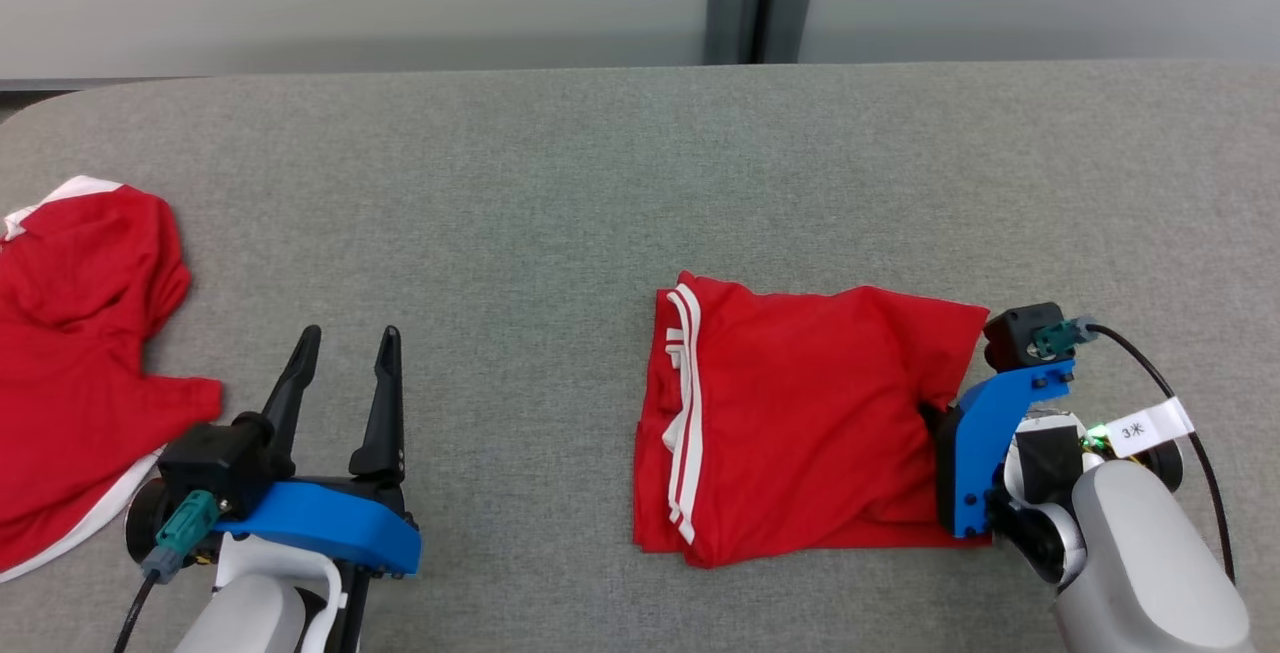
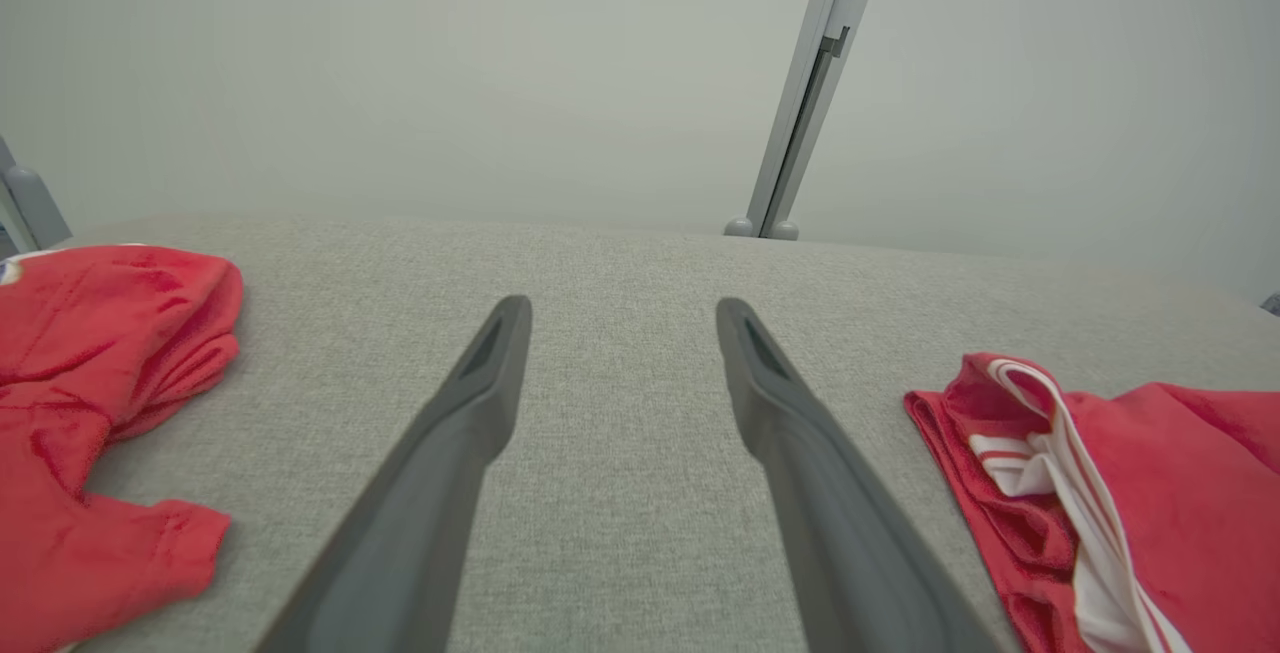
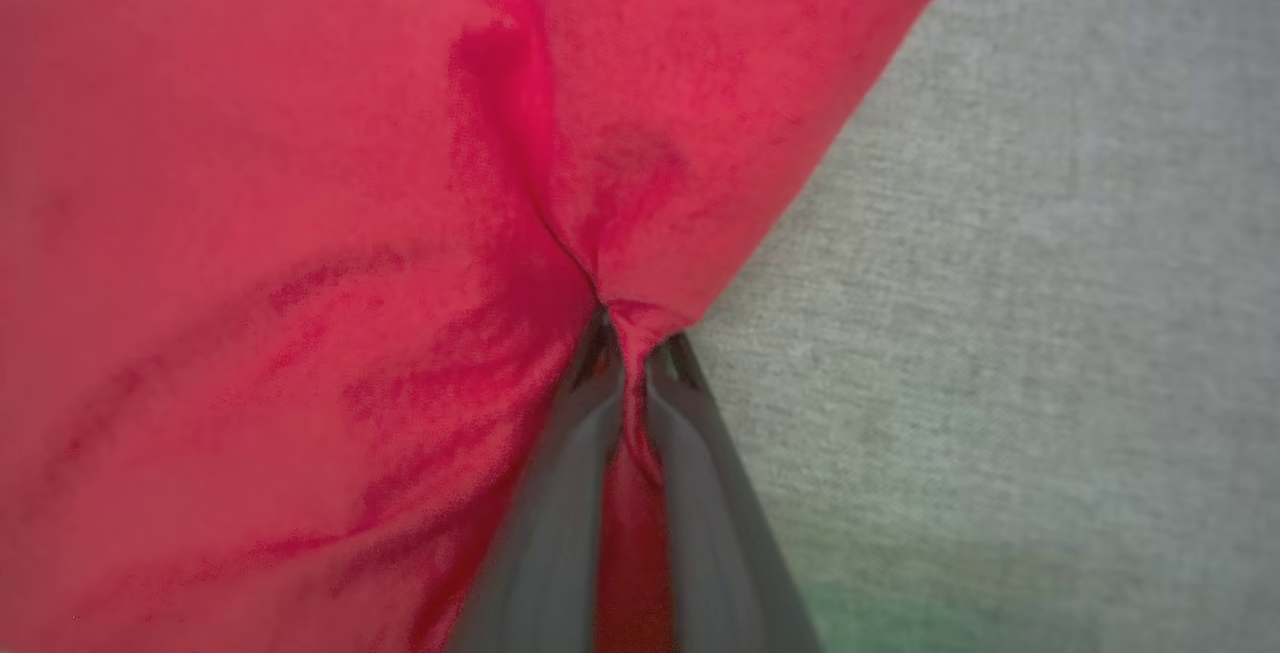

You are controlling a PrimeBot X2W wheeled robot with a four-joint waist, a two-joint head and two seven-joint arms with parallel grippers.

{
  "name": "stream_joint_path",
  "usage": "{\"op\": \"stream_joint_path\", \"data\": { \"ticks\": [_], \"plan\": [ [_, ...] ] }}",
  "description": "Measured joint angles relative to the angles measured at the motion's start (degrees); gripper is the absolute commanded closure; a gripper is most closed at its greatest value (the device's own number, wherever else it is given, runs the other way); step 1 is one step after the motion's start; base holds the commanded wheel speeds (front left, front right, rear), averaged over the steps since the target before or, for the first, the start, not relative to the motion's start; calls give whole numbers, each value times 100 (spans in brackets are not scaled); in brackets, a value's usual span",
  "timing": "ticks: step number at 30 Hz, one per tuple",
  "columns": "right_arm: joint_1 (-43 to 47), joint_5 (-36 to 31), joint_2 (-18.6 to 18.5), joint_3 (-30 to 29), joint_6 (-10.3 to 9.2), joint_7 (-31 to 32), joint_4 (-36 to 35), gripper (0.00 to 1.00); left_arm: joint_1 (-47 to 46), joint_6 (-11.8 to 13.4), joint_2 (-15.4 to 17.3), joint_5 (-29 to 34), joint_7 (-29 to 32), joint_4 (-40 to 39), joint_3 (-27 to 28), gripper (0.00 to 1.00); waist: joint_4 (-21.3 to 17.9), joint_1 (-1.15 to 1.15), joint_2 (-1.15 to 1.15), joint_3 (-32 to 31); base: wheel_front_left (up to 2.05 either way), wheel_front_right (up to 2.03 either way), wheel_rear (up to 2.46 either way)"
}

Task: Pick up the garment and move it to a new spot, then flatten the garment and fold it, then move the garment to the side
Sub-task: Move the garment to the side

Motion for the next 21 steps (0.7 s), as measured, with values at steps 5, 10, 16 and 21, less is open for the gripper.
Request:
{"op": "stream_joint_path", "data": {
  "ticks": [5, 10, 16, 21],
  "plan": [
    [-237, 100, -602, 816, 30, -59, -261, 100, 3, 9, 70, -3, -38, -55, 66, 0, -288, 1, 0, 83, 0, 0, 0],
    [-914, 234, -1603, 1681, 22, 56, -561, 100, -38, 15, 201, 4, -49, -205, 141, 0, -750, 1, 0, 316, 0, 0, 0],
    [-1833, 431, -2851, 2579, 23, -55, -583, 100, -298, 42, 416, 105, -21, -342, 237, 0, -1332, 1, 0, 727, 0, 0, 0],
    [-2335, 302, -3352, 2446, 23, -553, -186, 100, -617, 69, 548, 245, 115, -598, 235, 0, -1589, 1, 0, 1153, 0, 0, 0]
  ]
}}
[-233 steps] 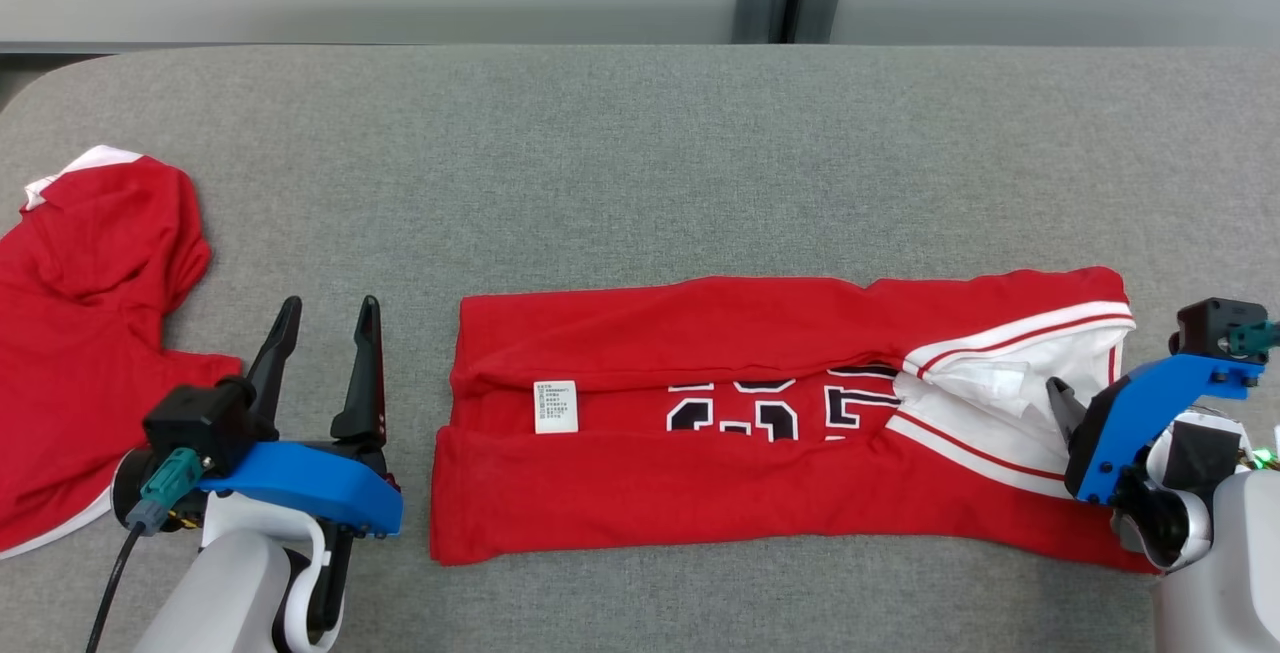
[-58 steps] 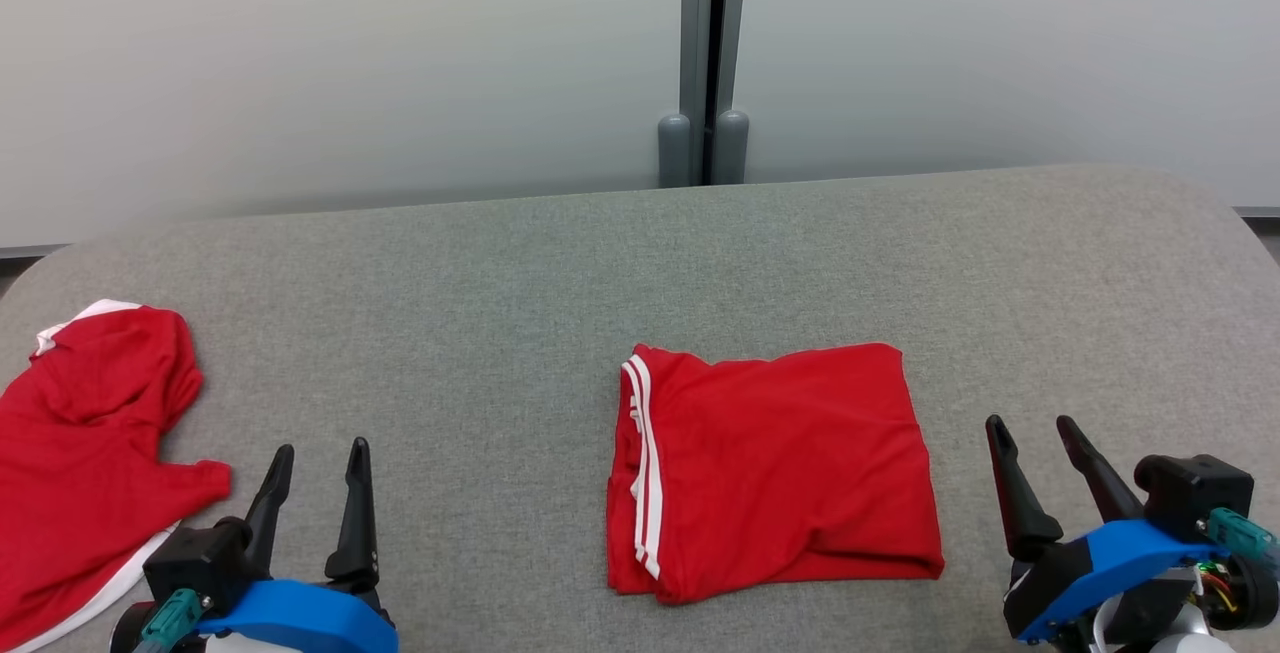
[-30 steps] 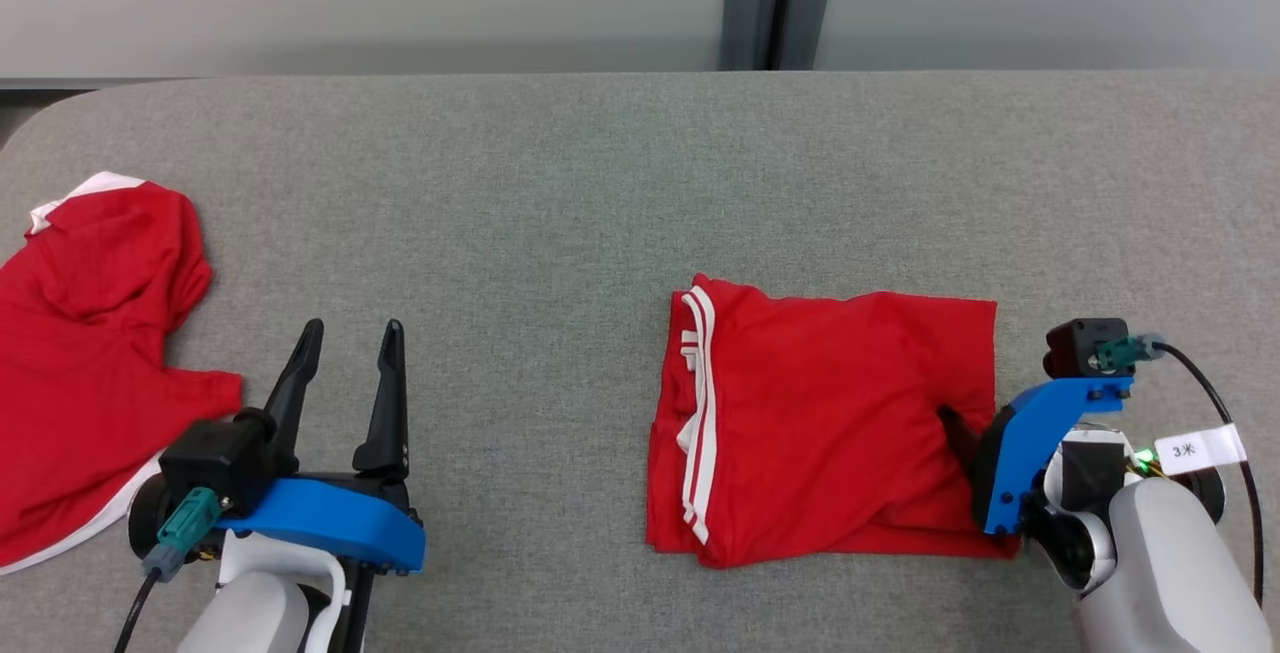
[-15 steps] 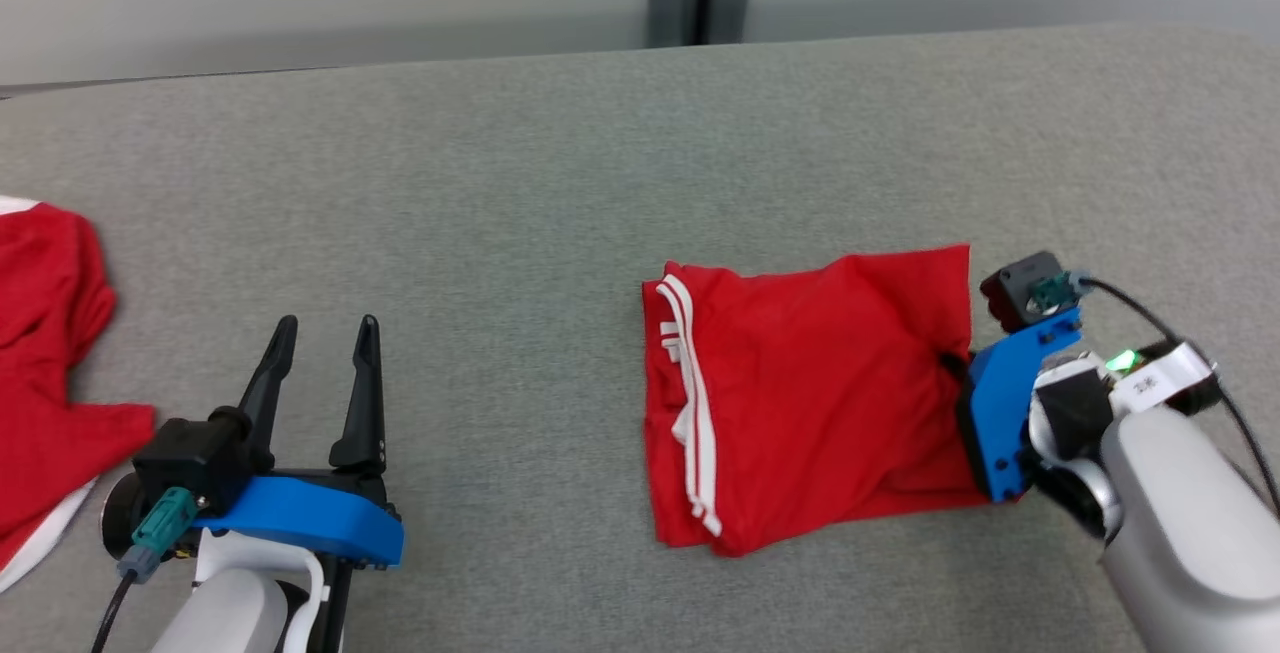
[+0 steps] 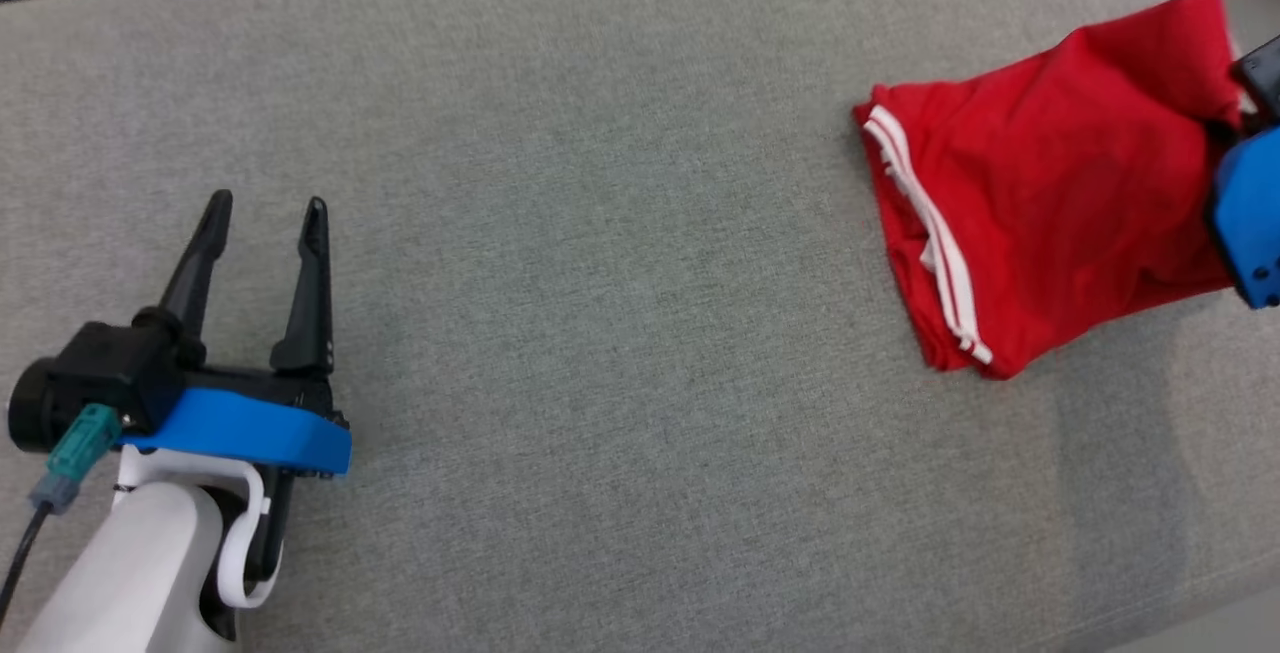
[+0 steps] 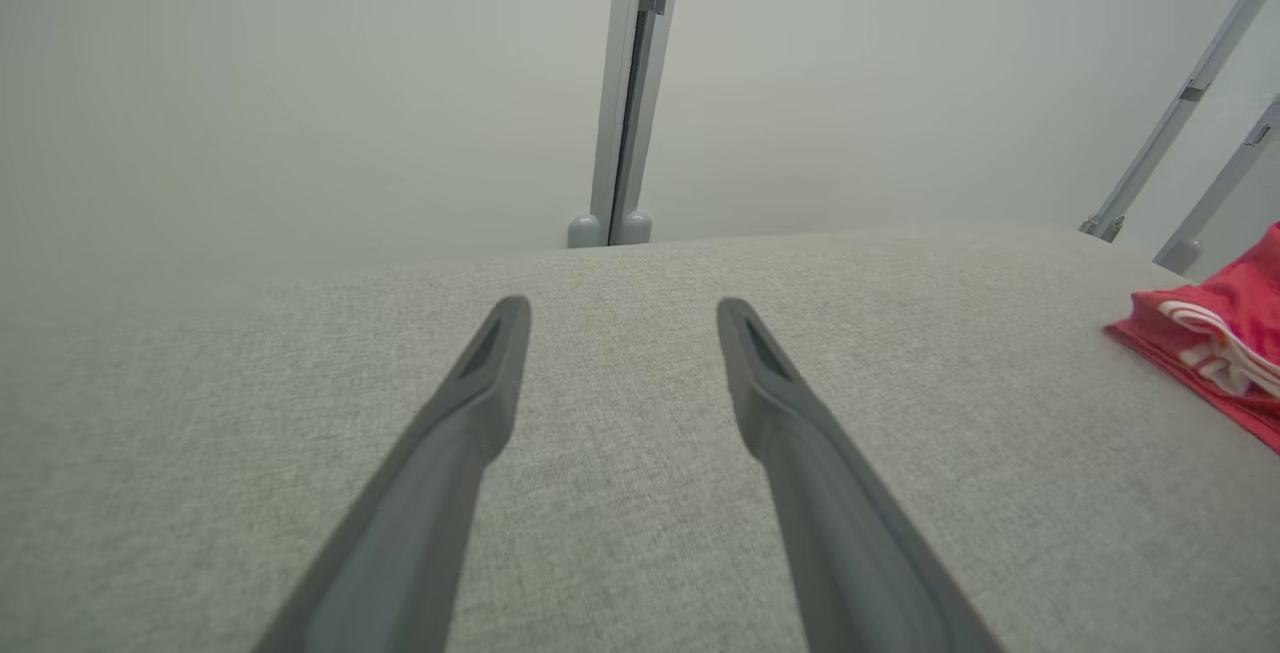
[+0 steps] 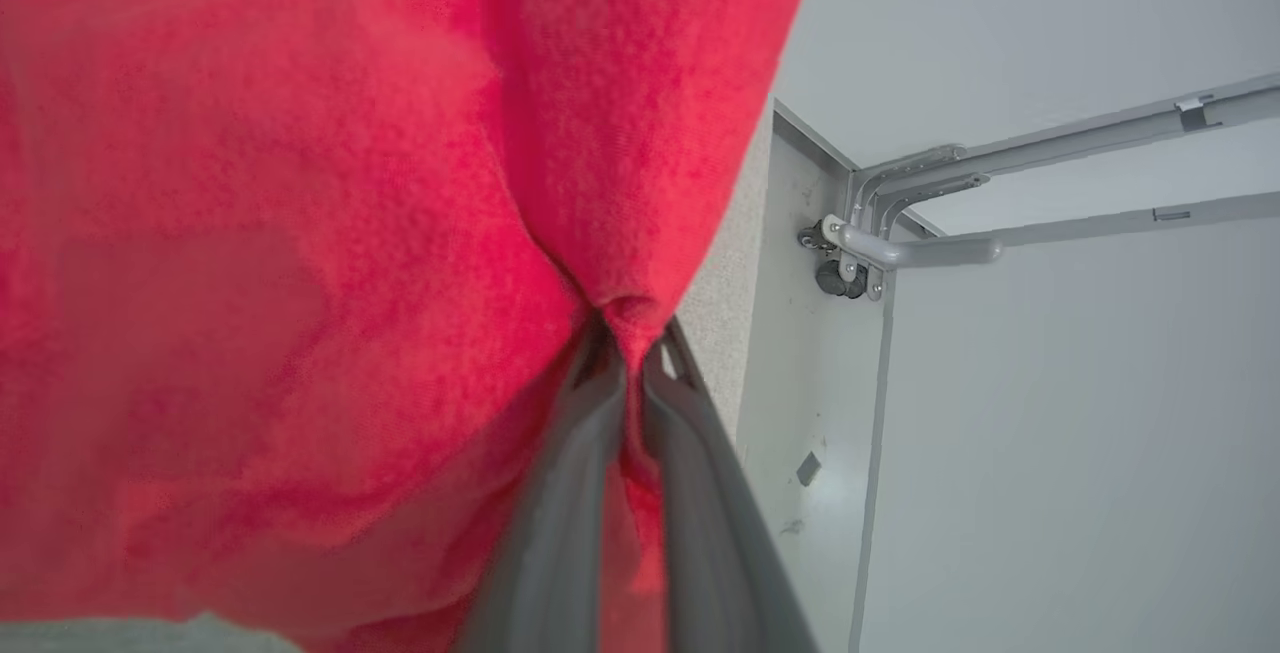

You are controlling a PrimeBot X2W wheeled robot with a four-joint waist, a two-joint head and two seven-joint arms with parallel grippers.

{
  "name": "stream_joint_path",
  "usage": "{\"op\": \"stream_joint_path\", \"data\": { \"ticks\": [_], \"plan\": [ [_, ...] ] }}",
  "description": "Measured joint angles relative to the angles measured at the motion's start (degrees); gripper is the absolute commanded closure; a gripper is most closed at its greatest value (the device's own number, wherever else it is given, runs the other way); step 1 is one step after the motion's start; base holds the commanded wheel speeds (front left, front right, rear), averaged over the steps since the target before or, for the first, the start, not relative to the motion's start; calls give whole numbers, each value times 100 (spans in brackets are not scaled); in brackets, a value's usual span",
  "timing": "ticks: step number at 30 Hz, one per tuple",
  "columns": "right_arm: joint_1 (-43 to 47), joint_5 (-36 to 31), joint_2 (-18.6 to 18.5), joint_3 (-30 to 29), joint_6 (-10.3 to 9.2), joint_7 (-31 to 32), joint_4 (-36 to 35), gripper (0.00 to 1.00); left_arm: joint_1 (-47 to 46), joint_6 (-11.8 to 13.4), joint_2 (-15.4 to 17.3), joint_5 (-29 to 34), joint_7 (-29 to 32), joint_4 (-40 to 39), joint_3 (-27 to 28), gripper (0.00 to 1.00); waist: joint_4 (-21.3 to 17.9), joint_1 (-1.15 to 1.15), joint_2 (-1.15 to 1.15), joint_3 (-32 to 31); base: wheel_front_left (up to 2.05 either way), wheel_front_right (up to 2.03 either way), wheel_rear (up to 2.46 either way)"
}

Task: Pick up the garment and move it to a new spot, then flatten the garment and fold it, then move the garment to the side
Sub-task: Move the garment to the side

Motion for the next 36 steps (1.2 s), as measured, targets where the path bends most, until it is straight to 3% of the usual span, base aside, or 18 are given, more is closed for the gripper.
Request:
{"op": "stream_joint_path", "data": {
  "ticks": [5, 9, 20, 21, 22, 27, 33, 36],
  "plan": [
    [-286, -280, -101, -541, 0, -630, 673, 100, -213, 43, 190, 102, 172, -272, 15, 0, -112, 0, 0, 373, 0, 0, 0],
    [-372, -502, 25, -965, 0, -1020, 1178, 100, -279, 58, 308, 133, 281, -441, 20, 0, -99, 0, 0, 573, 0, 0, 0],
    [-428, -1087, 405, -2015, 1, -1303, 2198, 100, -279, 126, 407, 183, 376, -552, -34, 0, 87, 0, 0, 646, 0, 0, 0],
    [-429, -1158, 441, -2091, 0, -1311, 2225, 71, -270, 142, 399, 183, 369, -555, -44, 0, 102, 0, 0, 629, 0, 0, 0],
    [-428, -1234, 495, -2198, 0, -1329, 2256, 0, -250, 144, 386, 181, 350, -552, -55, 0, 116, 0, 0, 606, 0, 0, 0],
    [-410, -1742, 761, -2711, 0, -1656, 2150, 0, -151, 146, 276, 97, 240, -410, -71, 0, 217, 0, 0, 382, 0, 0, 0],
    [41, -1933, 1546, -3065, -1, -2343, 1849, 0, 181, 124, 7, -69, -52, 3, -108, 0, 411, -1, 0, -238, 0, 0, 0],
    [336, -1628, 2013, -3084, -1, -2808, 1517, 0, 402, 126, -131, -178, -167, 187, -70, 0, 508, -2, 0, -605, 0, 0, 0]
  ]
}}
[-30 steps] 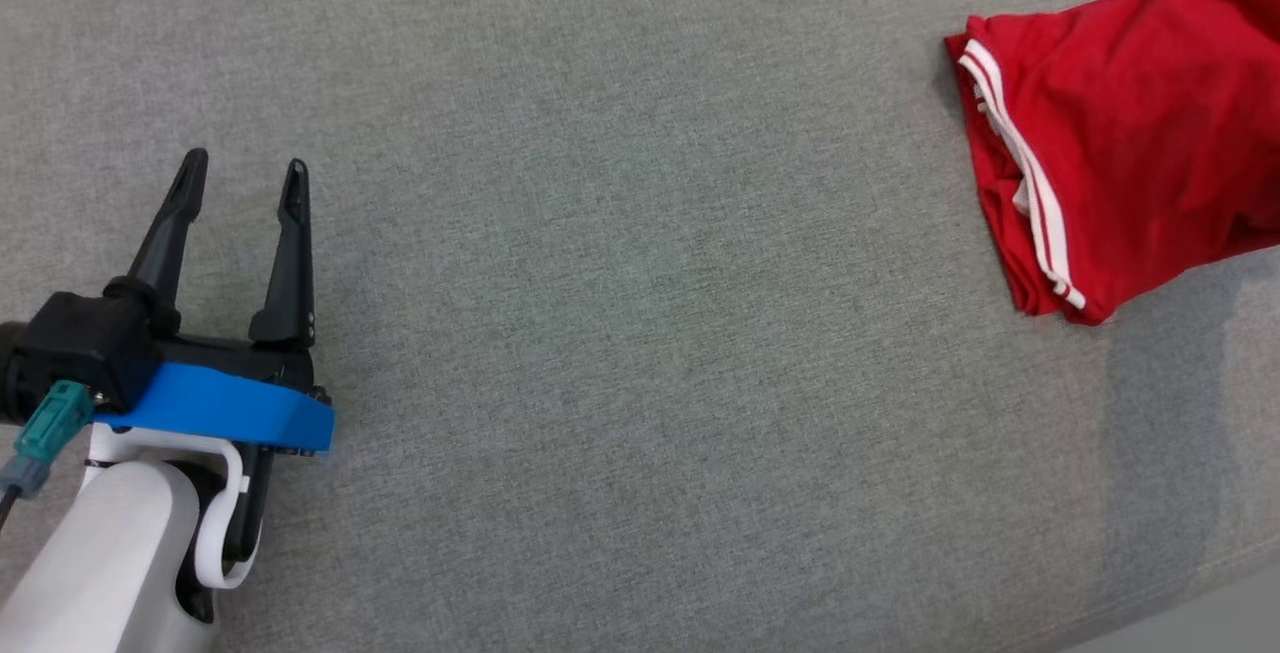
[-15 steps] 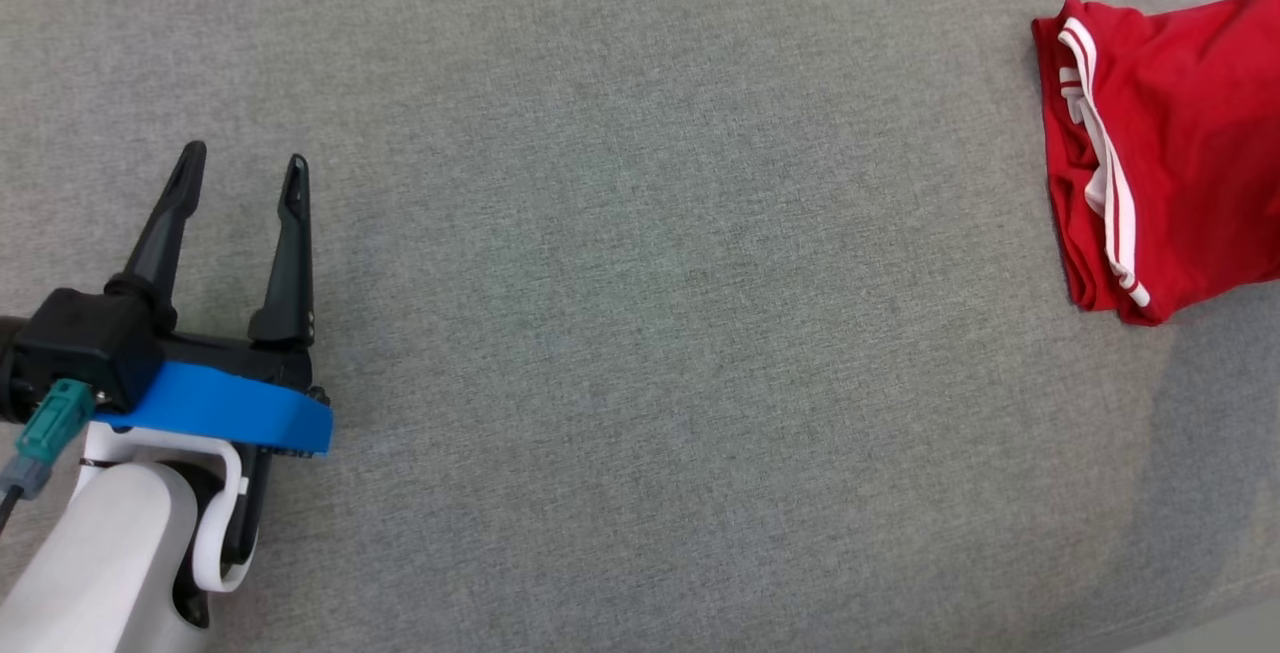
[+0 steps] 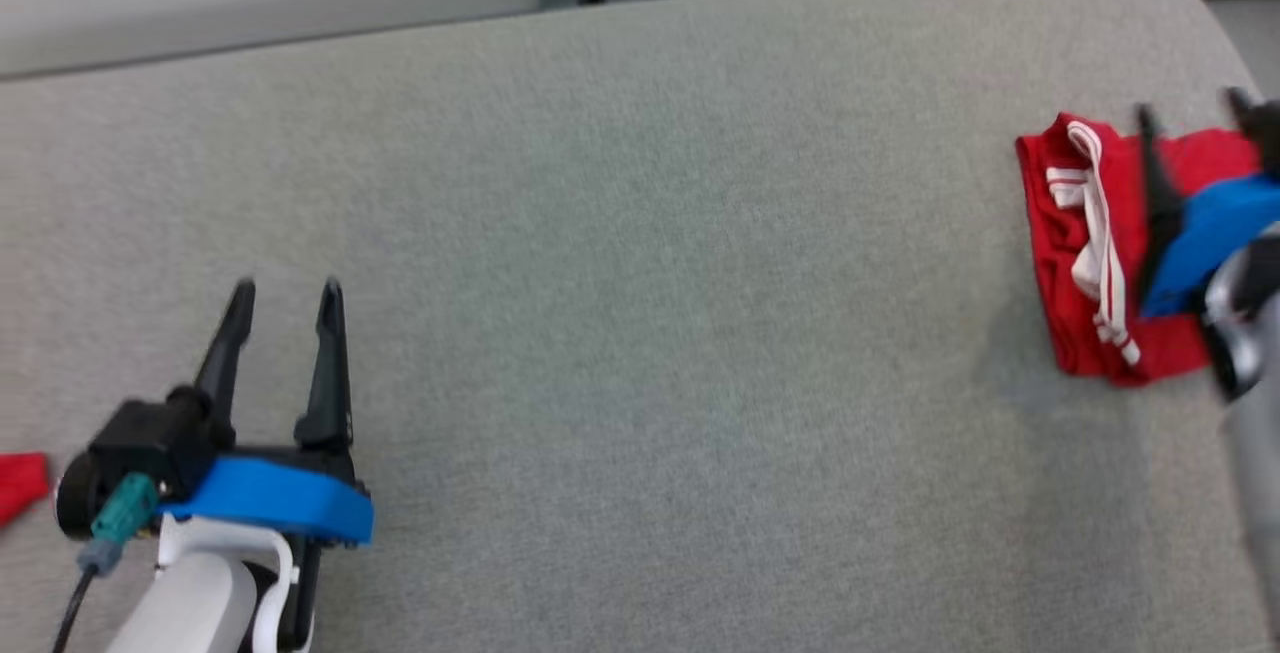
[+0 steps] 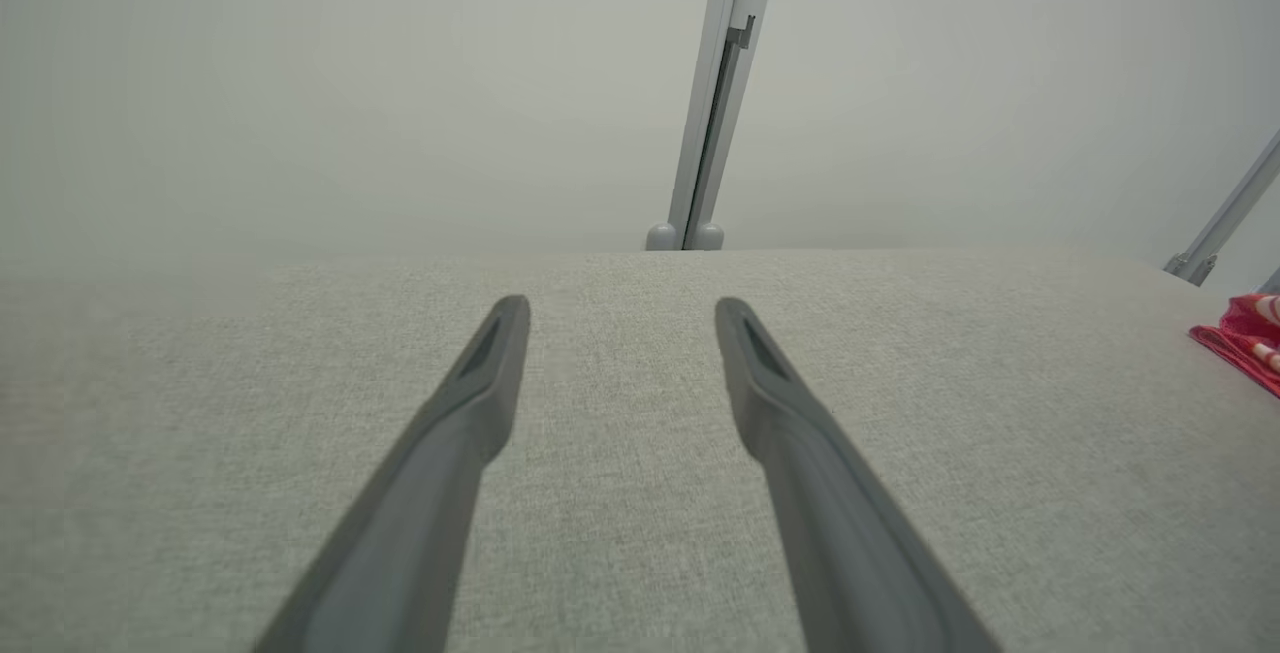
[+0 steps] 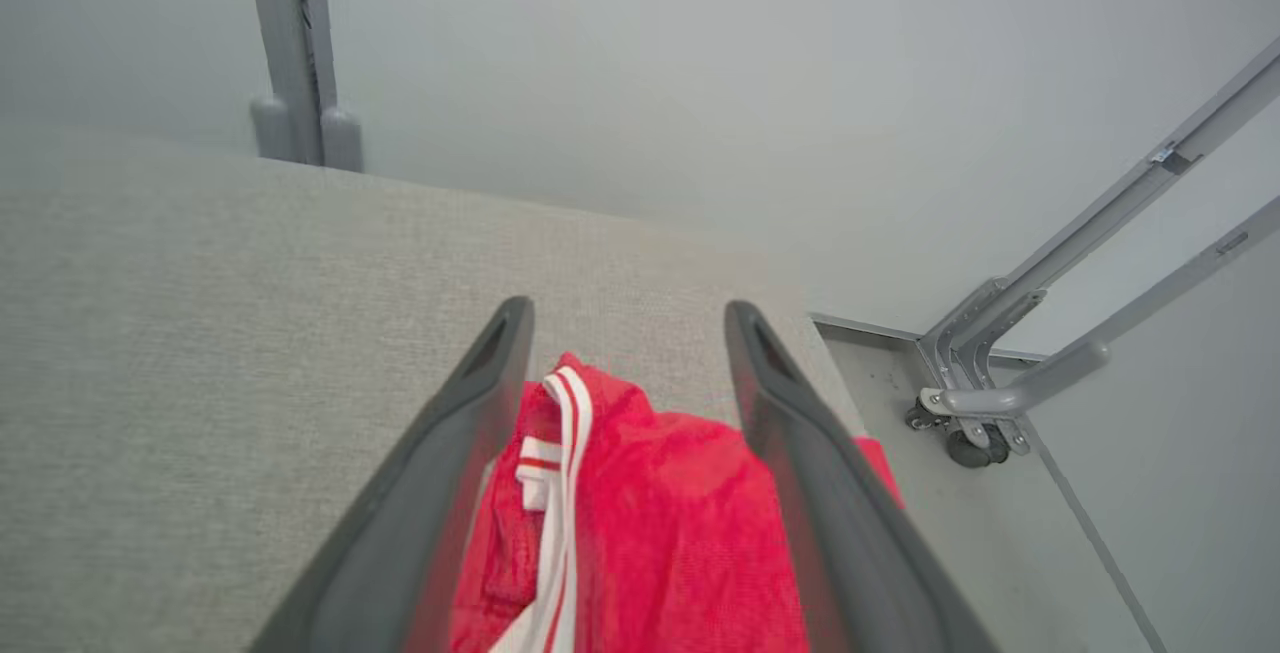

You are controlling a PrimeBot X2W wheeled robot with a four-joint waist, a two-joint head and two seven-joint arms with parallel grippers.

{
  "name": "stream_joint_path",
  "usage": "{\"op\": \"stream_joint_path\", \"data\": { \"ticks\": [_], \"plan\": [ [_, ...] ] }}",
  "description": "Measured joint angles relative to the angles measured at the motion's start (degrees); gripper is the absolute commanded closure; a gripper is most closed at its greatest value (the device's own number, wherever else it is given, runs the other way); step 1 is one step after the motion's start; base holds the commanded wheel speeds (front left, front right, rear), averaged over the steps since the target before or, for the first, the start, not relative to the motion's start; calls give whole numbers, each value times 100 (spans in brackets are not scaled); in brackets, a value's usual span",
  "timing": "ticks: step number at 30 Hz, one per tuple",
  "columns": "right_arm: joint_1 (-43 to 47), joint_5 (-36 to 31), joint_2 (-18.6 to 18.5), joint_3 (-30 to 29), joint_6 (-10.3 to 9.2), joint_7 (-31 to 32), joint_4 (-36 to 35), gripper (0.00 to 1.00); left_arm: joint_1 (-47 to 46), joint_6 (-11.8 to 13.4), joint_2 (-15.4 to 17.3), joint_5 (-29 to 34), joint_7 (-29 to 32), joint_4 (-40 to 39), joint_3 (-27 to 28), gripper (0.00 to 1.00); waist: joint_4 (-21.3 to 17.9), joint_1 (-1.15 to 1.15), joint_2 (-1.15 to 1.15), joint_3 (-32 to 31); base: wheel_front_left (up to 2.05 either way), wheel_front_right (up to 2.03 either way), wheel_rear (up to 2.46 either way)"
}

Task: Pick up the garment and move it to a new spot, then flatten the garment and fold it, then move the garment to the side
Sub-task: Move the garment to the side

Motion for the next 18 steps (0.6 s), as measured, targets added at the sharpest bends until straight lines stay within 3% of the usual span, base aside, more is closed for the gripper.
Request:
{"op": "stream_joint_path", "data": {
  "ticks": [3, 8, 18],
  "plan": [
    [487, 311, 389, 178, 1, -341, -491, 0, 265, 8, -111, -76, -83, 133, 85, 0, 61, -1, 0, -330, 0, 0, 0],
    [1418, 745, 704, 327, 0, -664, -1354, 0, 652, 26, -285, -104, -140, 260, 144, 0, 181, 0, 0, -855, 0, 0, 0],
    [3179, 1182, 1271, 252, -1, -532, -2605, 0, 1135, 21, -369, -110, -163, 316, 311, 0, 486, 0, 0, -1408, 0, 0, 0]
  ]
}}
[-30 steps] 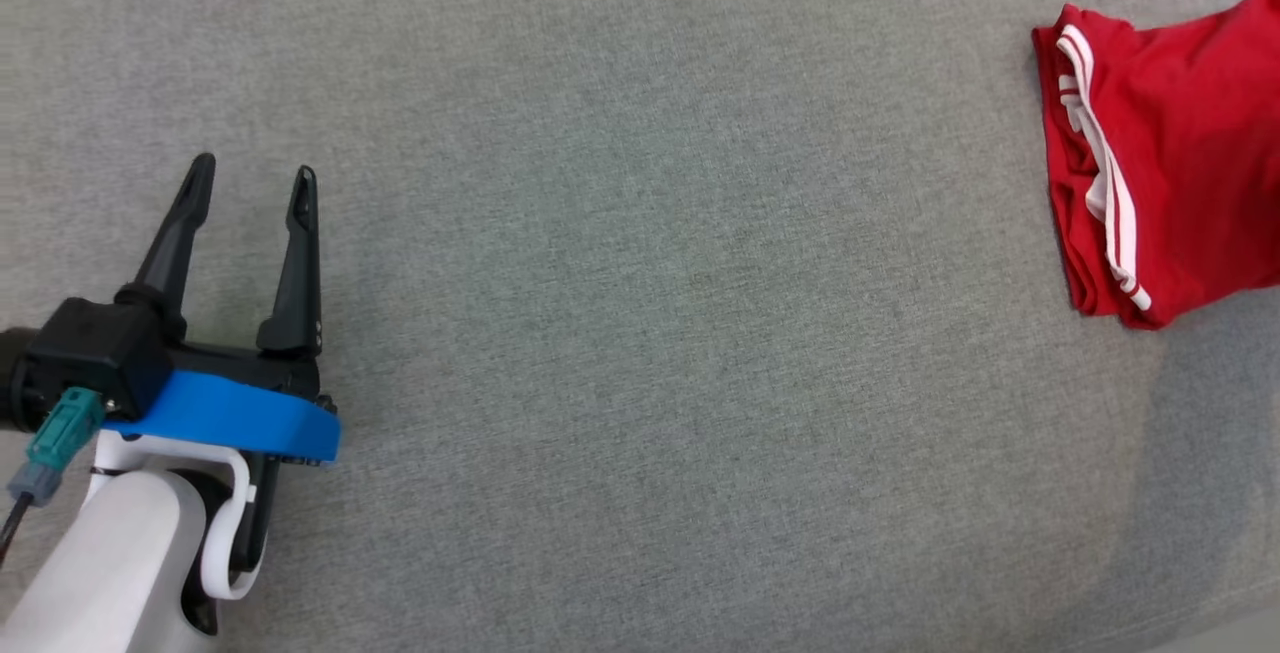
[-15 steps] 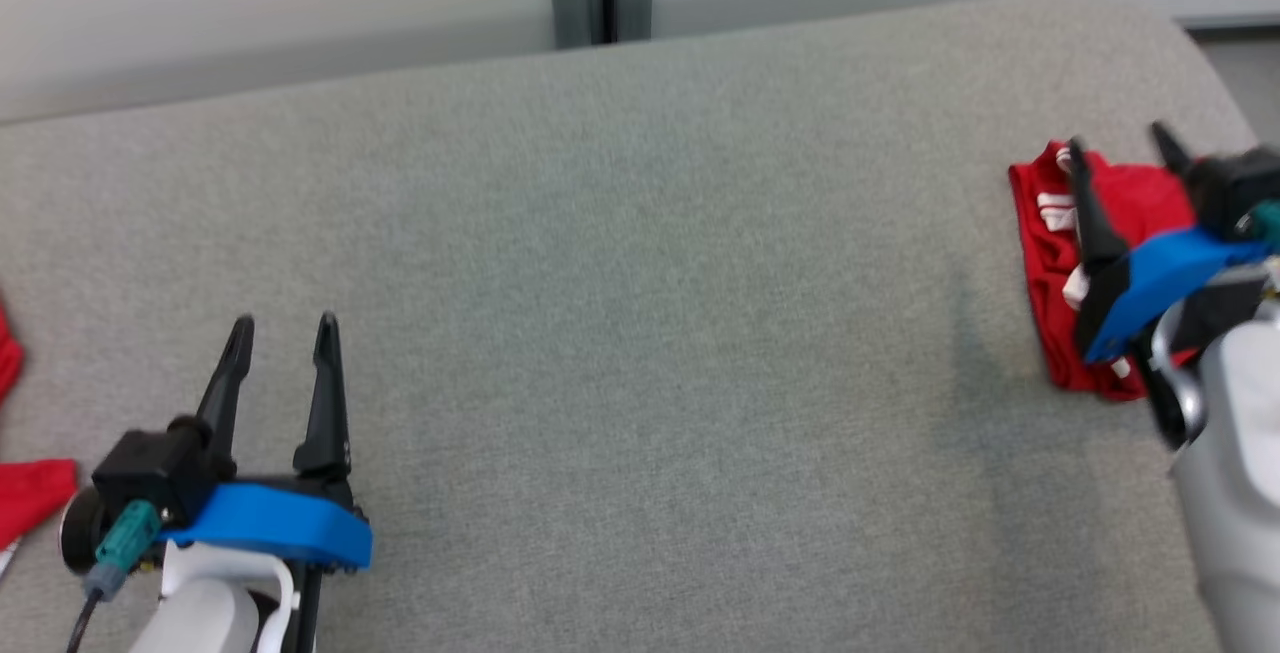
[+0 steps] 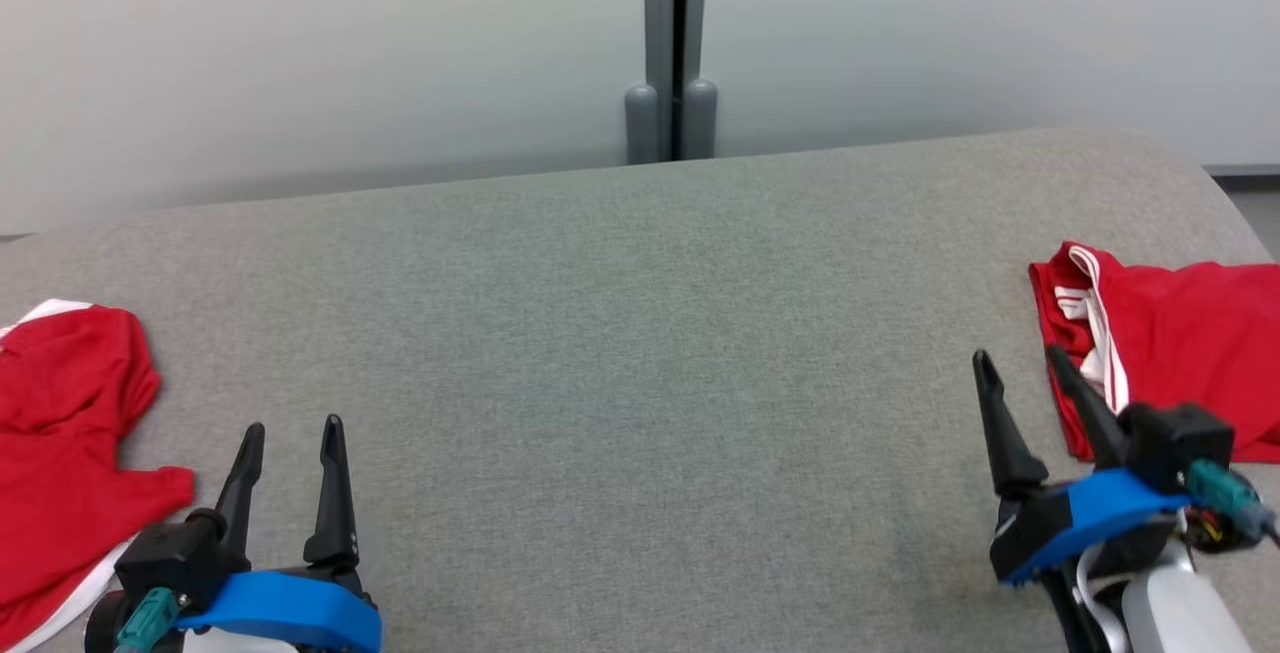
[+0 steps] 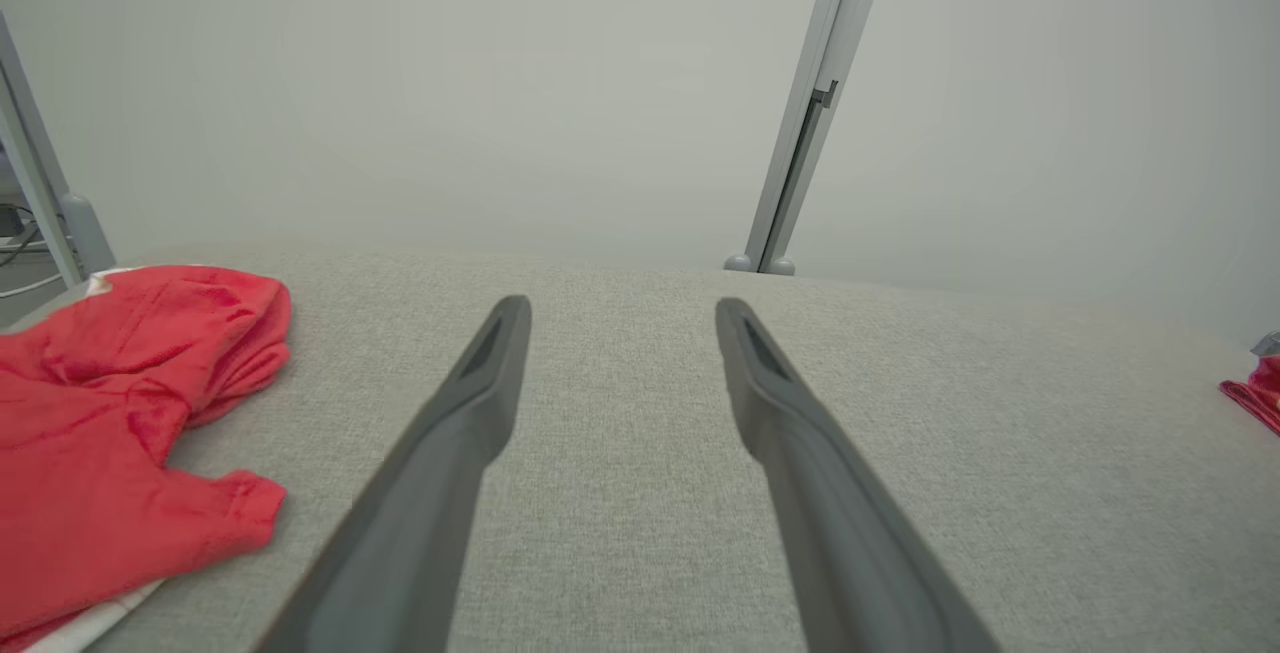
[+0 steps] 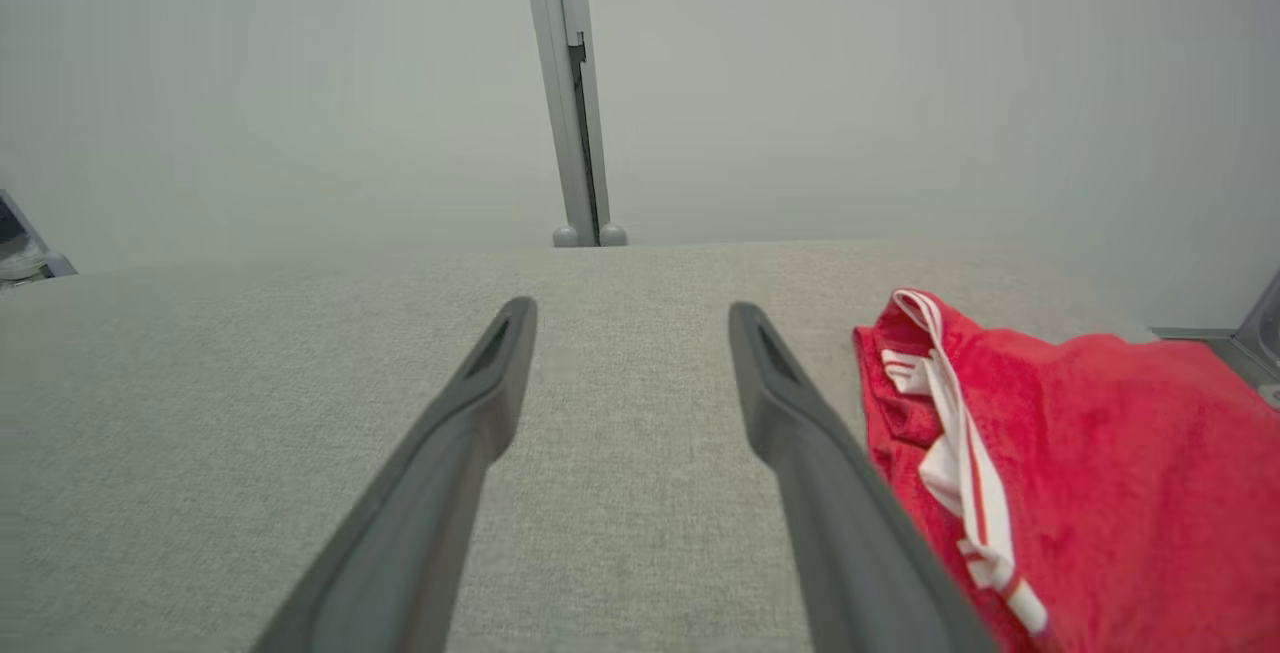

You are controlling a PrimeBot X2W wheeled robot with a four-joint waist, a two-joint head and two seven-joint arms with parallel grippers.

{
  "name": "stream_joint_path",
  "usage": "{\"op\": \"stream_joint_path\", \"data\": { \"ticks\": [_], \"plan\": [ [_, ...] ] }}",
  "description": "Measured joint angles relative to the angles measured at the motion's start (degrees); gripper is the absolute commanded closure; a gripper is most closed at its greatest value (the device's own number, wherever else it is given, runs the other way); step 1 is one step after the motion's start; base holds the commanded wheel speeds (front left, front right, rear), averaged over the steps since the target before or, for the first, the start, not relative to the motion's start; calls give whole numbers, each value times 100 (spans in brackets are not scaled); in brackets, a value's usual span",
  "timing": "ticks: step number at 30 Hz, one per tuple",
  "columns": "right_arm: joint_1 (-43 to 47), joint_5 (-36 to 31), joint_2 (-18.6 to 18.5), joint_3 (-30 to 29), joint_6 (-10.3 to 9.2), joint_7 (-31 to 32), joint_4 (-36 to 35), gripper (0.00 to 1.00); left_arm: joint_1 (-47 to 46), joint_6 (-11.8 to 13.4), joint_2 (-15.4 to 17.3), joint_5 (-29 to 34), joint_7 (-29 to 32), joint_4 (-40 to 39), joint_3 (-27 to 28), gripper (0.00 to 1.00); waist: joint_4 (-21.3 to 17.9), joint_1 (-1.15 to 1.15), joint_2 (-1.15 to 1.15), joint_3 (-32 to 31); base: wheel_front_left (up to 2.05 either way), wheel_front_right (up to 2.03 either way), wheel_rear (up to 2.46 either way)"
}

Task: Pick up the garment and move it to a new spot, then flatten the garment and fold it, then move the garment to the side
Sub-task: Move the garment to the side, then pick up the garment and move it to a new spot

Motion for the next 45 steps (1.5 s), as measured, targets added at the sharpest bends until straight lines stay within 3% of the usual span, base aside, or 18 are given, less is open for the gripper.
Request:
{"op": "stream_joint_path", "data": {
  "ticks": [7, 26, 31, 45],
  "plan": [
    [474, -156, 175, -220, 0, 98, -345, 0, 107, -16, -76, -19, -1, 25, 14, 0, 102, 0, 0, -79, 0, 0, 0],
    [670, -296, 321, -249, 0, 313, -563, 0, 151, -13, -165, 83, -1, 63, 162, 0, 277, 2, 0, -47, 0, 0, 0],
    [743, -291, 342, -212, 0, 352, -559, 0, 142, -8, -157, 116, -1, 59, 155, 0, 575, 1, 0, -62, 0, 0, 0],
    [755, -293, 363, -114, 0, 353, -634, 0, 176, 21, -119, 141, -1, 46, 176, 0, 1907, 2, 0, -98, 0, 0, 0]
  ]
}}
